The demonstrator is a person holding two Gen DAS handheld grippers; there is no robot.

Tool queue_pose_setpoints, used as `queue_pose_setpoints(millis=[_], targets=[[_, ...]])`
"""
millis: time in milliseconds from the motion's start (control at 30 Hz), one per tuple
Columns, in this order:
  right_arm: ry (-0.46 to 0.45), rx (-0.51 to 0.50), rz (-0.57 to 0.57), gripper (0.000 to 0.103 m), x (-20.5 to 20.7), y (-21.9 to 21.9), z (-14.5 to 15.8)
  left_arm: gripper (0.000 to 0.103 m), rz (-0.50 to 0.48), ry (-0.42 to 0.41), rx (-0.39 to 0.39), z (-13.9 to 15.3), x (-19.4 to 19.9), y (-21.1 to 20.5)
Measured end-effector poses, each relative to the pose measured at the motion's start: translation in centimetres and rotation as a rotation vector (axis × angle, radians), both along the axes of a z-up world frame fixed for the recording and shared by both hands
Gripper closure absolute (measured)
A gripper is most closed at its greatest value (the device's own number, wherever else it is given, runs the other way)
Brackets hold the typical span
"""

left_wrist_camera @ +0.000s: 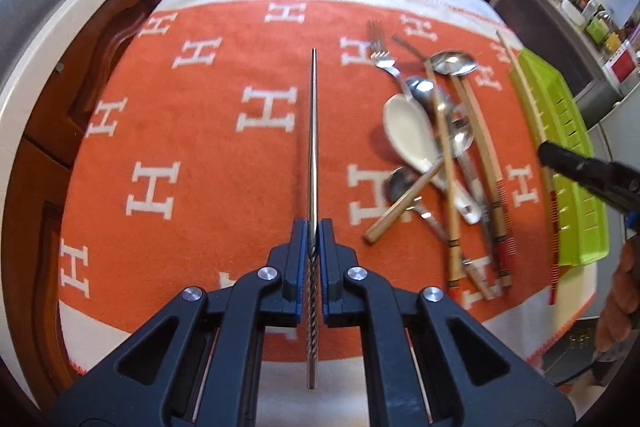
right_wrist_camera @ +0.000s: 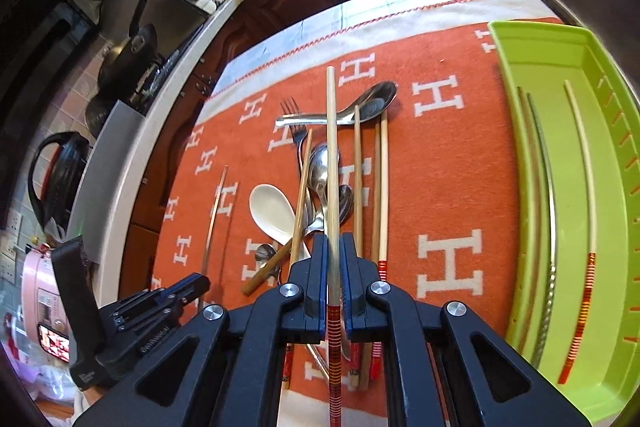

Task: Organize utensils
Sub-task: 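Carry both chopsticks into the green tray and open both tools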

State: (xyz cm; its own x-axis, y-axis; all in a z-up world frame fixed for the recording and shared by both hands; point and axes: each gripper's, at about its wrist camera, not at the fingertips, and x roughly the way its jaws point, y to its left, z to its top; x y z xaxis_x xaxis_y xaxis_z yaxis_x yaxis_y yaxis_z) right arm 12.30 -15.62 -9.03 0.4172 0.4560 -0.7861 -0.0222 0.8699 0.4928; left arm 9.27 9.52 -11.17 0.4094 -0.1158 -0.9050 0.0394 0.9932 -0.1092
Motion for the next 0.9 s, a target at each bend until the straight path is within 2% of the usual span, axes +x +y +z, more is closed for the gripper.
queue_pose_setpoints(millis=[233,400,533,733,900], targets=[[-0.014,0.016,-0.05,0.098,-1.7,-3.2,1.3,0.1,-0.113,-0.079,-0.07,4.6,0.6,-4.7],[-0.025,0.018,-0.106,0.097,-3.4,-7.0,2.3,0.1,-0.23,-0.096,-0.125,6.9,2.1,-10.7],[-0.034,0.016,-0.172,0.097,-4.5,-10.6,3.1,0.1,-0.313,-0.123,-0.13,8.2,2.9,-15.9],[-0.041,-0.027,-0.259,0.097,-5.2,-15.7,3.7,0.1,-0.39,-0.107,-0.164,9.1,4.0,-22.5],[-0.041,-0.085,-0.299,0.097,-5.2,-18.4,3.9,0.1,-0.414,-0.047,-0.179,7.8,5.3,-26.4]])
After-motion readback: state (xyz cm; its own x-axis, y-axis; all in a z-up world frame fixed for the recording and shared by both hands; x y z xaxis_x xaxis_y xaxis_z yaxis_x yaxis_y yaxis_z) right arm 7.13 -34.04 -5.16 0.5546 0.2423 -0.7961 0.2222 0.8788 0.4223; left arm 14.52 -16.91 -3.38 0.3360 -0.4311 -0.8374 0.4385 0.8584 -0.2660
